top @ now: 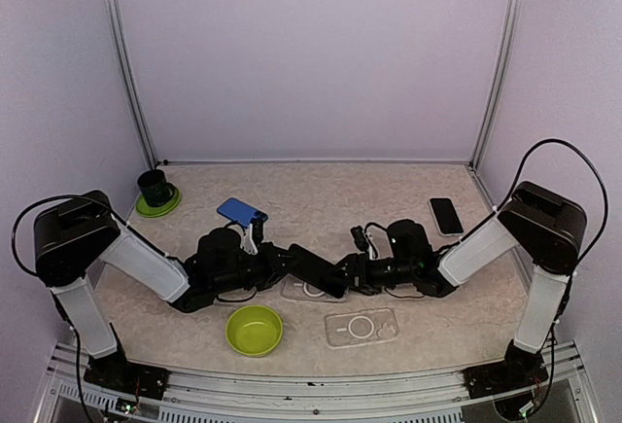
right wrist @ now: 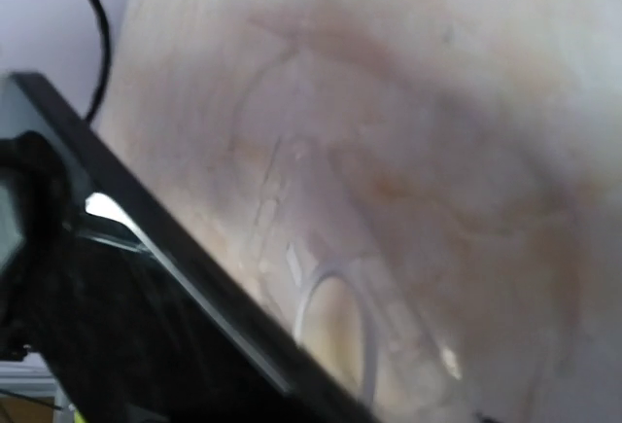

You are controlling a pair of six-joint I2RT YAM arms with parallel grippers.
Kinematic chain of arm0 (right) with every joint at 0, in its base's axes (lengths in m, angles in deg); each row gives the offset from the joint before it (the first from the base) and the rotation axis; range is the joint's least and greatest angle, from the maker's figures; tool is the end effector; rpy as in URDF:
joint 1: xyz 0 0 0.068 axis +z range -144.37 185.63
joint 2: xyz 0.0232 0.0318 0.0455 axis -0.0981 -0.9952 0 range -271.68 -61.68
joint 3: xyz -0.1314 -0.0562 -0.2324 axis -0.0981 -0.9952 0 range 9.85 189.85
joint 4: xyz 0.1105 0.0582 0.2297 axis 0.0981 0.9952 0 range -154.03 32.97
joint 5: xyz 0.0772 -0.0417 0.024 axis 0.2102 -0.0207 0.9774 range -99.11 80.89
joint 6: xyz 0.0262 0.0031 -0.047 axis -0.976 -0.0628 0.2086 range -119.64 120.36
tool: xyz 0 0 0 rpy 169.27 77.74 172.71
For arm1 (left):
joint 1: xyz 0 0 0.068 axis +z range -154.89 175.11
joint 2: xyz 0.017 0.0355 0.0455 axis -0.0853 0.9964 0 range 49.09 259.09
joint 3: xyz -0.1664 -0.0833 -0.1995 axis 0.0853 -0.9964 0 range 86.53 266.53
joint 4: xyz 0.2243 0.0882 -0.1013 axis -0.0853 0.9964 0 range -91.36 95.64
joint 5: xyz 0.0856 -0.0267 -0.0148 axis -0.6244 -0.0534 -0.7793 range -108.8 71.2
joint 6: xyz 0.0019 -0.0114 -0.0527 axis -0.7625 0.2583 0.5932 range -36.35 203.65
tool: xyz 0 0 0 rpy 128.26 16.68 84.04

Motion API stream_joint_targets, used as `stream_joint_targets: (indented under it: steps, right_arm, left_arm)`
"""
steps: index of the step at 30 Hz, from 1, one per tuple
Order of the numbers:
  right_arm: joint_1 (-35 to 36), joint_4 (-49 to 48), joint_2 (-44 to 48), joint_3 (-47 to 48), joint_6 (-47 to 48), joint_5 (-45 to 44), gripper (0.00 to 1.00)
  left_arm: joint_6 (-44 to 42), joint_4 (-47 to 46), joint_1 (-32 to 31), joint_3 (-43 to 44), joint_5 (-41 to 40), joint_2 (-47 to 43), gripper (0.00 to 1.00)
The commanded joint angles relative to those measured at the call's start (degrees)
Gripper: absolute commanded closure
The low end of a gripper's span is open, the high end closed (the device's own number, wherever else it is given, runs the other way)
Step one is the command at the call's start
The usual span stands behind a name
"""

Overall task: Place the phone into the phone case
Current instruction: Install the phone case on the phone.

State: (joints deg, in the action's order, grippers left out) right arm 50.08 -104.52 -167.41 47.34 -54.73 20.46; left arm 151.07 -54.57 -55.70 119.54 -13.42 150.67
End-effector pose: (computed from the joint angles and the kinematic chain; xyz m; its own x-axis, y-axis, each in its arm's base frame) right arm 0.2240 0.2443 0.1135 -0.9453 0.0718 -0.3181 -0.2545 0.4477 0.8572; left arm 0.2020 -0.2532 0.1370 -0.8296 -0.4373 -0.3472 0.1636 0.4042 -0.8999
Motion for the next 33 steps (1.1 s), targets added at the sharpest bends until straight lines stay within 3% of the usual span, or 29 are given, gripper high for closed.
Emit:
stream_joint_targets:
  steps: [1, 7, 13, 18, 21, 28, 33]
  right_arm:
    - [0.38, -8.40, -1.40, 1.87, -2.56, 4.67, 0.37]
    - [0.79, -15.82, -2.70, 1.95, -5.42, 7.78, 0.48]
    - [1.53, -16.24, -2.64, 2.03, -5.15, 8.30, 0.53]
    - [1.56, -14.99, -2.93, 1.45, -7.32, 6.62, 0.45]
    - [1.90, -16.47, -2.99, 0.48, -9.51, 5.94, 0.42]
    - [3.15, -18.78, -2.27, -0.98, -14.35, 3.94, 0.39]
    - [3.58, -21.24, -2.25, -1.19, -17.90, 3.48, 0.39]
  left_arm:
    - [1.24, -6.57, 0.16, -1.04, 0.97, -3.01, 1.00]
    - [1.27, -5.86, 0.49, -1.77, -0.05, -3.39, 1.00]
    - [1.34, -4.88, 0.54, -2.32, -1.12, -3.85, 1.00]
    - [2.16, -3.25, -1.63, -3.10, -4.96, -4.09, 1.00]
    - [1.00, 0.44, -3.89, -2.60, -11.30, -4.81, 1.00]
    - [-1.67, 2.23, -8.58, -3.61, -23.79, -8.06, 1.00]
    - [-0.62, 0.31, -11.32, -5.55, -27.67, -8.74, 1.00]
